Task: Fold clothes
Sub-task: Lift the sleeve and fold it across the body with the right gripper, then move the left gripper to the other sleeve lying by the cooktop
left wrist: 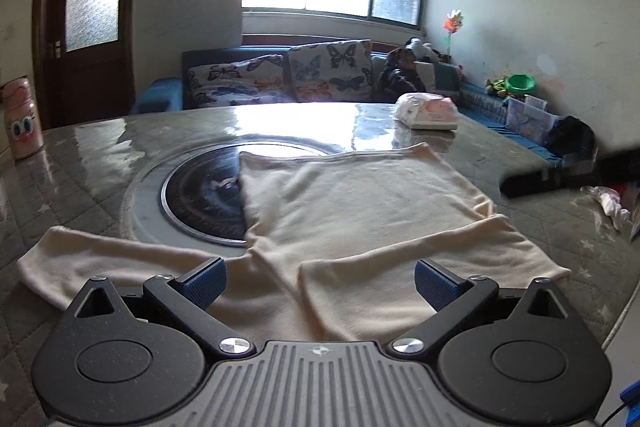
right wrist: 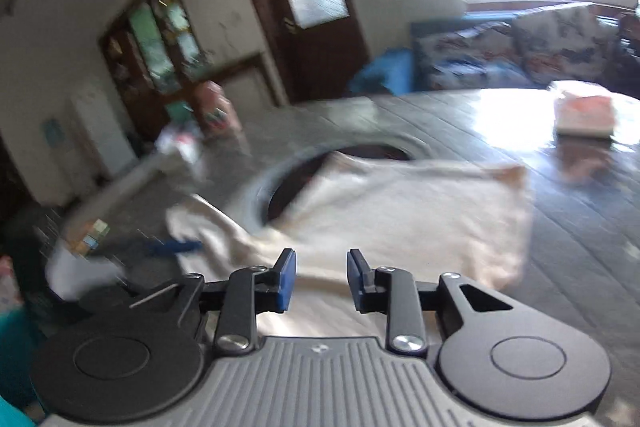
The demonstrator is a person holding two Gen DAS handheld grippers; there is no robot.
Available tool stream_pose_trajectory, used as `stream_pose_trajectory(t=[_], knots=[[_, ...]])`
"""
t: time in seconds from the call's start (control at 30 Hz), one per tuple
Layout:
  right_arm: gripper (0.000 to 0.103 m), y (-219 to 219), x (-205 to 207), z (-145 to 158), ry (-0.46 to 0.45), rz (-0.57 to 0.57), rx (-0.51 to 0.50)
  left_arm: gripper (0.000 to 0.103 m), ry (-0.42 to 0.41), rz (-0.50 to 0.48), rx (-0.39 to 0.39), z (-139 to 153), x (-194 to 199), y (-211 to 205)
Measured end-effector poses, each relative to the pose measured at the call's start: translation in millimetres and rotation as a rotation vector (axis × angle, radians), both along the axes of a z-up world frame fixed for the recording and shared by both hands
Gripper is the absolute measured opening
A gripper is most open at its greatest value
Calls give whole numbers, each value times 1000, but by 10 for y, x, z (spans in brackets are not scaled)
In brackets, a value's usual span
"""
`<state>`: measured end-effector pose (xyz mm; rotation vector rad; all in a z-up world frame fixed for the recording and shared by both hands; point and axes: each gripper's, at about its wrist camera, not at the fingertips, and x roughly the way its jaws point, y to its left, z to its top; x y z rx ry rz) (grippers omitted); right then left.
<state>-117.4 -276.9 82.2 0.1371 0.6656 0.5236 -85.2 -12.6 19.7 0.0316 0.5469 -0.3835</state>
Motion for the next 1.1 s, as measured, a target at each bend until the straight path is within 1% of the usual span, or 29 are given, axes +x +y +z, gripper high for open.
stream_pose_trajectory(t=[0.03,0.1,0.13,0.27,0.33,0.43,0.53,0.63,0.7,0.77,0.87,0.9,0.93,0.97,1.03,1.07,1.1], knots=[[28,-67,-37,-78,13,-20,-38,96,-1,-15,-2,0,2,-32],[28,-190,-108,-225,37,-57,-104,91,-1,-44,-7,-3,5,-97],[28,-226,-137,-278,46,-65,-113,89,1,-58,-6,-14,11,-135],[27,-393,-272,-513,81,-115,-106,81,17,-104,5,-79,44,-272],[27,-447,-307,-542,75,-132,-94,75,32,-120,12,-129,79,-314],[27,-455,-287,-513,50,-143,-97,71,60,-123,21,-196,134,-335],[27,-413,-188,-447,-2,-146,-108,69,64,-119,21,-196,155,-333],[27,-313,-44,-398,-46,-131,-111,69,49,-116,21,-157,157,-350],[27,-238,65,-427,-51,-118,-114,69,50,-110,24,-167,189,-345],[27,-176,168,-495,-37,-118,-122,69,69,-94,30,-213,253,-333],[28,-124,222,-597,-28,-133,-154,69,74,-71,28,-275,308,-290],[30,-113,218,-619,-30,-136,-160,69,70,-69,27,-269,304,-284],[37,-105,193,-616,-34,-134,-159,70,71,-73,22,-254,295,-280],[41,-97,168,-613,-39,-132,-157,70,70,-77,15,-237,274,-267],[54,-60,94,-582,-58,-123,-164,70,61,-70,15,-214,200,-225],[57,-25,46,-564,-77,-113,-181,70,57,-67,15,-202,164,-204],[62,7,4,-548,-93,-104,-195,70,53,-63,15,-190,127,-183]])
